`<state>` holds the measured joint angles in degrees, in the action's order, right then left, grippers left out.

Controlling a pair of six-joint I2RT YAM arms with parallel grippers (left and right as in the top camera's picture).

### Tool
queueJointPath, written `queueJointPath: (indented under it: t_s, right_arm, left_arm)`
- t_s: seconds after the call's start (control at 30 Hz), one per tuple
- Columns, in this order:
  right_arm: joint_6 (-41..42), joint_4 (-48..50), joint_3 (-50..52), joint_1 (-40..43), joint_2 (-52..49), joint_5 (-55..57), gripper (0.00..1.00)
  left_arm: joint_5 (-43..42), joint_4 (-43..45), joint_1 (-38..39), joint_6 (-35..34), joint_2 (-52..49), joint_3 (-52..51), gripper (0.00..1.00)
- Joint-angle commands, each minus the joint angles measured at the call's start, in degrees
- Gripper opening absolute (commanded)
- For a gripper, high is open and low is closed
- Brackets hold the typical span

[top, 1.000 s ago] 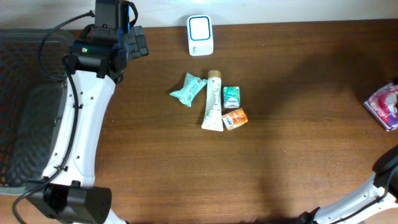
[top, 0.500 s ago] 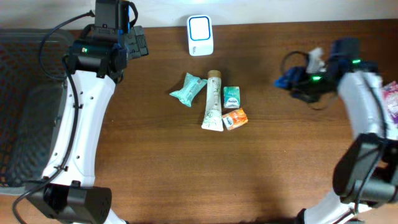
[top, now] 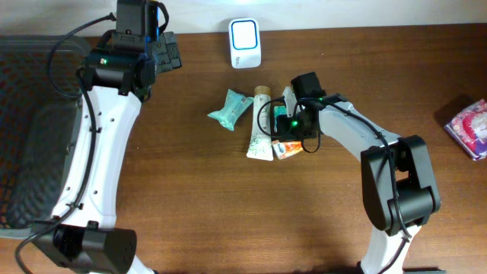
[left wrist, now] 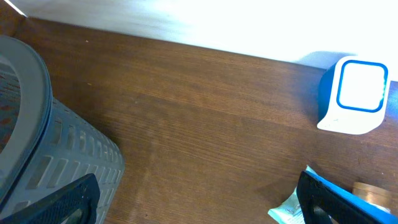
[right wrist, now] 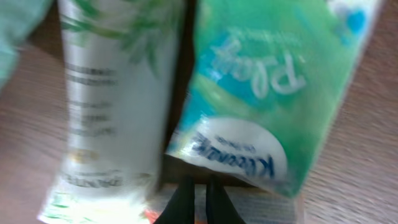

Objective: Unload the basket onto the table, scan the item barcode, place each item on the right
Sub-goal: 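Reach the right gripper to the orange tissue pack and grasp it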

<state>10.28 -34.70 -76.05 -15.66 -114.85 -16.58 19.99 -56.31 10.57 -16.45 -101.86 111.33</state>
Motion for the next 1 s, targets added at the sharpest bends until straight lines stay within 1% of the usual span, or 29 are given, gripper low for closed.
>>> queueJointPath:
  t_s: [0.0,0.1,0.13,0.17,0.2,0.23,0.27,0.3,0.37,0.4,0.43,0.47,0.5,0.6,0.67,0.7,0.77,0.83,0.97]
  right_arm:
    - [-0.3,-4.5,0.2,0.0,-0.3,9.5,0.04]
    - [1.6,-16.2,-2.7,0.4,-0.2,9.8,0.04]
    - [2.2,-25.0,-5.6,0.3,-0.1,9.7,0.04]
    - [2.2,-30.2,-7.4,0.3,-0.1,9.7,0.05]
    - [2.1,-34.3,-9.0,0.4,-0.1,9.8,0.1]
    - [-0.8,-38.4,-11.1,0.4,-0.1,9.9,0.26]
    - [-4.0,-38.9,-11.8,0.5,-0.1,11.6,0.4]
    - [-7.7,-38.6,-11.8,1.0,-0.1,14.7,0.5]
    - [-19.1,-39.3,-11.7,1.9,-0.1,14.1,0.58]
    - [-22.0,-39.4,-11.6,1.9,-0.1,14.0,0.58]
    - [-22.2,-38.9,-11.3,1.9,-0.1,14.0,0.58]
    - [-22.3,-38.6,-10.9,1.9,-0.1,12.6,0.62]
    - [-22.4,-37.7,-9.5,1.7,-0.1,11.1,0.75]
    - [-23.6,-36.5,-5.9,1.8,-0.1,11.2,0.8]
    - [-23.6,-37.4,-5.6,1.7,-0.1,10.3,0.81]
    - [-23.6,-38.0,-5.6,1.7,-0.1,9.2,0.8]
    - [-23.6,-38.4,-5.6,1.7,-0.1,6.9,0.64]
    - [-23.6,-38.4,-5.6,1.7,-0.1,5.6,0.64]
    - [-23.5,-33.6,-3.1,1.7,-0.1,5.8,0.65]
  left_arm:
    - [0.4,0.1,-0.2,0.7,0.0,0.2,0.99]
    - [0.4,0.1,-0.2,0.7,0.0,0.2,0.99]
    - [0.4,0.1,-0.3,0.7,0.0,0.2,0.99]
    - [0.4,0.1,-0.2,0.7,0.0,0.3,0.99]
    - [0.4,0.1,-0.3,0.7,0.0,0.2,0.99]
    - [0.4,0.1,-0.2,0.7,0.0,0.2,0.99]
    - [0.4,0.1,-0.2,0.7,0.0,0.2,0.99]
    - [0.4,0.1,-0.2,0.7,0.0,0.2,0.99]
    - [0.4,0.1,-0.2,0.7,0.0,0.3,0.99]
    - [0.4,0.1,-0.2,0.7,0.0,0.2,0.99]
    - [0.4,0.1,-0.2,0.7,0.0,0.2,0.99]
    - [0.4,0.1,-0.2,0.7,0.0,0.2,0.99]
    - [0.4,0.1,-0.2,0.7,0.0,0.2,0.99]
    - [0.4,0.1,-0.2,0.7,0.0,0.2,0.99]
    - [0.4,0.1,-0.2,0.7,0.0,0.2,0.99]
    - [0.4,0.1,-0.2,0.7,0.0,0.2,0.99]
    - [0.4,0.1,-0.2,0.7,0.0,0.2,0.99]
    - [0.4,0.1,-0.2,0.7,0.0,0.2,0.99]
    - [0.4,0.1,-0.2,0.7,0.0,0.2,0.99]
